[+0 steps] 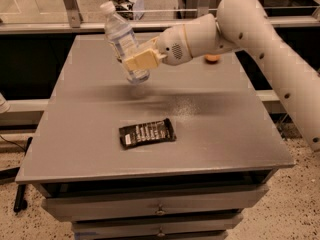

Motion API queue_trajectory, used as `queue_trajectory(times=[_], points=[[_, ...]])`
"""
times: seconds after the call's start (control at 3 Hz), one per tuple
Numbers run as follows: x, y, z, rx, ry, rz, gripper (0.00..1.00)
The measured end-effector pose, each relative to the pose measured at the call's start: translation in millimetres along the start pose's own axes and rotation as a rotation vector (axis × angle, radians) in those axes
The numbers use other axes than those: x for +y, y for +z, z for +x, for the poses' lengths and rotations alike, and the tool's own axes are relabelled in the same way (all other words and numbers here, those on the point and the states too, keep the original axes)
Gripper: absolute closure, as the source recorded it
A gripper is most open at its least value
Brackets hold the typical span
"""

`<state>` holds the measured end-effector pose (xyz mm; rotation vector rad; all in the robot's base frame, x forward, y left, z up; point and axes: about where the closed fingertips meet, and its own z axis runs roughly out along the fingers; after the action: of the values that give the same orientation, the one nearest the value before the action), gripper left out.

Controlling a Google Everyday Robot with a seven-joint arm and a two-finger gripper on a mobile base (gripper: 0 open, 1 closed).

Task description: Place blue plastic bottle upright

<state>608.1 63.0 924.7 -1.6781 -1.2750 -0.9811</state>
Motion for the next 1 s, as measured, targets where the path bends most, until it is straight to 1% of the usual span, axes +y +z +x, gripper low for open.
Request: queue_trajectory(times=[0.67,1.0], points=[[3,-4,-23,0.103,-0.007,-0.085,1.0],[3,-6,-31,0.133,0.0,-0.106,1.0]])
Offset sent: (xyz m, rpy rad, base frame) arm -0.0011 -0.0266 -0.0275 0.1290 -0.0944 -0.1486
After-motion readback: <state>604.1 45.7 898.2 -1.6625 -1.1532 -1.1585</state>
